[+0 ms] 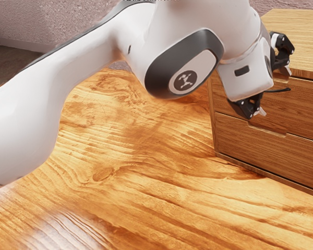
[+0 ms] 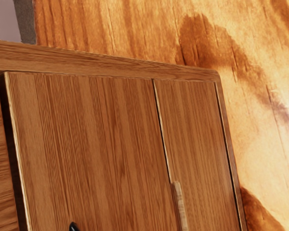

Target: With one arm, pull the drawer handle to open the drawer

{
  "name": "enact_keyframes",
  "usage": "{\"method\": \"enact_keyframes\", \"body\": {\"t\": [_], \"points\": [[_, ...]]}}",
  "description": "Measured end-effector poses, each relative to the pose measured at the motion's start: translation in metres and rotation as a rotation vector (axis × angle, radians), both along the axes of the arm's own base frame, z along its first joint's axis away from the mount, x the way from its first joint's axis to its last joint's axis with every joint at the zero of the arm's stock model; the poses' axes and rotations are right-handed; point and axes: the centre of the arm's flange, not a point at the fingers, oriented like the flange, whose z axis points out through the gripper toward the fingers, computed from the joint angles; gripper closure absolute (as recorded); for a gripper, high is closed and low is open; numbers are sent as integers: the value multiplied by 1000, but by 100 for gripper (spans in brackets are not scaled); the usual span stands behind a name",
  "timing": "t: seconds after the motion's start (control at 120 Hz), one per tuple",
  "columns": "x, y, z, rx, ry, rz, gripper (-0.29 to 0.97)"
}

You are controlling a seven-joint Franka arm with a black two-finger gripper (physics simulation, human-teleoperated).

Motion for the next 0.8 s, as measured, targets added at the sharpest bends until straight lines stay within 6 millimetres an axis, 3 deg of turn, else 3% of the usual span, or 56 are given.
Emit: {"method": "enact_keyframes", "body": {"t": [0.367,0.8], "points": [[17,-6,-22,23,-3,-46,2],[35,16,-45,59,13,-29,2]]}}
